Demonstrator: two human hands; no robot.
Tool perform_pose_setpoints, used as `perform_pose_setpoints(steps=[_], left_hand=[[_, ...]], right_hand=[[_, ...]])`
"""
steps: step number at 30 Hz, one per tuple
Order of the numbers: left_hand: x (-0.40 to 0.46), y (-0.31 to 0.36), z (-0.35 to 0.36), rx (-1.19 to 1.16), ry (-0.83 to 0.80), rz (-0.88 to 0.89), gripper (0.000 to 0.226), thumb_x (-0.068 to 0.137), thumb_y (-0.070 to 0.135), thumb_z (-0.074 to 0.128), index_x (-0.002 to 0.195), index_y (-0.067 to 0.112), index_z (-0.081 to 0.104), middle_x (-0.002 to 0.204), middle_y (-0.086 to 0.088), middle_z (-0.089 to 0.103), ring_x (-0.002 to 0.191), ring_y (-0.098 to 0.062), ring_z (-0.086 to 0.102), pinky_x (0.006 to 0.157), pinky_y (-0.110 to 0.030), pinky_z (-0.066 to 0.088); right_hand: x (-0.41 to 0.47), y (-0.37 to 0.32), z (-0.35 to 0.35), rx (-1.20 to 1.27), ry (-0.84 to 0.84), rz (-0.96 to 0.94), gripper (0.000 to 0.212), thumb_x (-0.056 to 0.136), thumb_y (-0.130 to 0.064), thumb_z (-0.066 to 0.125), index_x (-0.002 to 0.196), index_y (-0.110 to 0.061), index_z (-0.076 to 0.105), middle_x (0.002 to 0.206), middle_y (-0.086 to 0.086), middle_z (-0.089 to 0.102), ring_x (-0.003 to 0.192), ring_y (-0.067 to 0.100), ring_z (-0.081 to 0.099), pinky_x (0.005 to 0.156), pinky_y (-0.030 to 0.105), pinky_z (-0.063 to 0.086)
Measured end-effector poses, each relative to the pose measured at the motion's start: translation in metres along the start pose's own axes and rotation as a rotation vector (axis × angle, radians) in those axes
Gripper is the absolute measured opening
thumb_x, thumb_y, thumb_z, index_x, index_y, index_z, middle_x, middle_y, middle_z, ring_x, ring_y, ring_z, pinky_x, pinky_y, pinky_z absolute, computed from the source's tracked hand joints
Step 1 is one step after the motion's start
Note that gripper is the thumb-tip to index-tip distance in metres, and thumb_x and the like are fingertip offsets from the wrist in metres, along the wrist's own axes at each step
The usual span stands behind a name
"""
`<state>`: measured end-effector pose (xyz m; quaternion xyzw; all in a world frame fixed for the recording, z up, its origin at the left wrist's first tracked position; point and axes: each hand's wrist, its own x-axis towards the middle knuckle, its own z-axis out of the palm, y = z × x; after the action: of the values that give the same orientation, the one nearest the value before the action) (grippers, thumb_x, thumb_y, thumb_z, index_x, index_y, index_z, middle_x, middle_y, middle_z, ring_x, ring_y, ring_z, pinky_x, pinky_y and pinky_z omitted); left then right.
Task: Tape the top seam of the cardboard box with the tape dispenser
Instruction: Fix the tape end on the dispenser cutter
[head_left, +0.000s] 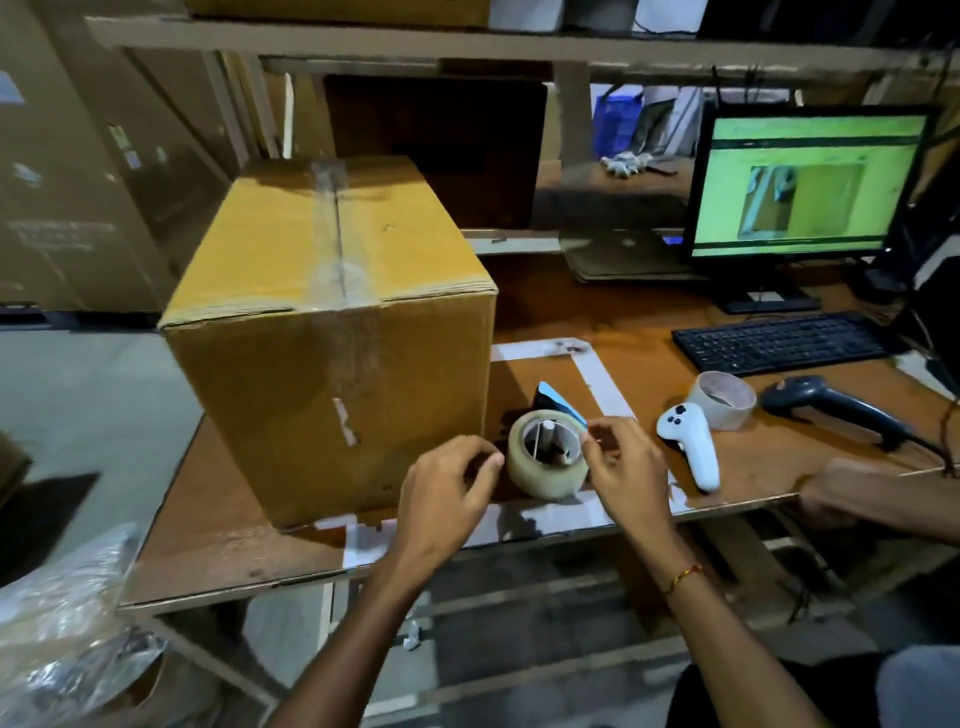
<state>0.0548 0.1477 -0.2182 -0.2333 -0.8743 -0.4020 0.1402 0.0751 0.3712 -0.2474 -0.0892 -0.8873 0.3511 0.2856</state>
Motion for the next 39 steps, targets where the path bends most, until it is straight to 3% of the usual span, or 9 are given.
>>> perform_pose_setpoints(steps=[5,9,15,20,23,25,28,34,39], left_hand=[[0.006,0.001,0.044,0.019,-0.064,-0.216,0.019,0.093,0.039,0.06,0.093,0.025,0.073,0.088,0.01,0.074,0.075,-0.005,0.064,0.065,-0.028,0.051],[0.007,-0.002,0.055,-0.011,-0.061,-0.311,0.019,0.093,0.039,0.061,0.093,0.025,0.074,0.088,0.011,0.074,0.076,-0.001,0.065,0.069,-0.029,0.056],[0.007,-0.002,0.062,-0.006,-0.072,-0.447,0.023,0.092,0.042,0.061,0.103,0.025,0.072,0.096,0.006,0.074,0.081,-0.007,0.066,0.074,-0.034,0.058],[0.017,0.025,0.081,-0.261,-0.186,-0.601,0.074,0.08,0.06,0.068,0.141,0.025,0.047,0.128,0.004,0.062,0.114,-0.016,0.06,0.096,-0.039,0.053],[0.031,0.049,0.095,-0.3,-0.163,-0.553,0.066,0.075,0.054,0.074,0.131,0.027,0.05,0.117,0.004,0.066,0.103,-0.016,0.064,0.088,-0.037,0.056],[0.041,0.054,0.101,-0.232,-0.176,-0.511,0.064,0.075,0.049,0.076,0.128,0.026,0.05,0.112,0.001,0.068,0.1,-0.02,0.066,0.085,-0.041,0.058],[0.059,0.055,0.099,-0.157,-0.341,-0.448,0.066,0.078,0.037,0.078,0.134,0.027,0.045,0.122,0.0,0.063,0.106,-0.021,0.062,0.086,-0.04,0.057],[0.105,0.058,0.097,0.118,-0.585,-0.153,0.08,0.083,0.014,0.074,0.151,0.023,0.032,0.143,-0.006,0.044,0.134,-0.03,0.035,0.112,-0.049,0.03],[0.138,0.047,0.102,0.367,-0.58,0.063,0.066,0.089,0.015,0.067,0.146,0.033,0.04,0.146,-0.006,0.039,0.136,-0.033,0.027,0.114,-0.045,0.023]], right_hand=[[0.03,0.015,0.009,-0.222,-0.173,0.139,0.043,0.094,-0.039,0.065,0.128,-0.014,0.06,0.123,0.007,0.061,0.114,0.028,0.057,0.085,0.037,0.048],[0.055,0.023,0.021,-0.361,-0.437,0.233,0.041,0.092,-0.047,0.062,0.114,-0.014,0.057,0.112,0.014,0.067,0.102,0.036,0.062,0.071,0.038,0.045],[0.053,0.036,0.024,-0.275,-0.374,0.262,0.03,0.092,-0.041,0.06,0.113,-0.021,0.065,0.105,0.011,0.072,0.099,0.037,0.062,0.078,0.038,0.048],[0.029,0.041,0.017,0.19,-0.213,0.468,0.008,0.095,-0.026,0.063,0.1,-0.02,0.065,0.094,0.001,0.07,0.09,0.023,0.065,0.075,0.035,0.05],[0.012,0.042,0.016,0.366,-0.108,0.565,0.006,0.095,-0.019,0.065,0.1,-0.017,0.067,0.092,0.0,0.072,0.089,0.015,0.067,0.073,0.032,0.056],[0.005,0.045,0.014,0.324,-0.086,0.588,0.005,0.095,-0.018,0.066,0.095,-0.013,0.067,0.083,-0.001,0.07,0.078,0.01,0.065,0.06,0.019,0.048],[0.003,0.058,0.005,0.161,-0.145,0.554,0.016,0.093,-0.022,0.068,0.084,-0.009,0.067,0.075,0.003,0.068,0.073,0.019,0.063,0.054,0.024,0.042],[-0.004,0.078,-0.028,-0.08,-0.149,0.348,0.029,0.093,-0.028,0.068,0.065,-0.018,0.064,0.064,-0.001,0.066,0.065,0.018,0.062,0.058,0.033,0.049],[-0.013,0.082,-0.049,-0.033,-0.003,0.248,0.014,0.09,-0.018,0.073,0.093,-0.013,0.06,0.089,-0.002,0.057,0.072,0.006,0.054,0.057,0.015,0.04]])
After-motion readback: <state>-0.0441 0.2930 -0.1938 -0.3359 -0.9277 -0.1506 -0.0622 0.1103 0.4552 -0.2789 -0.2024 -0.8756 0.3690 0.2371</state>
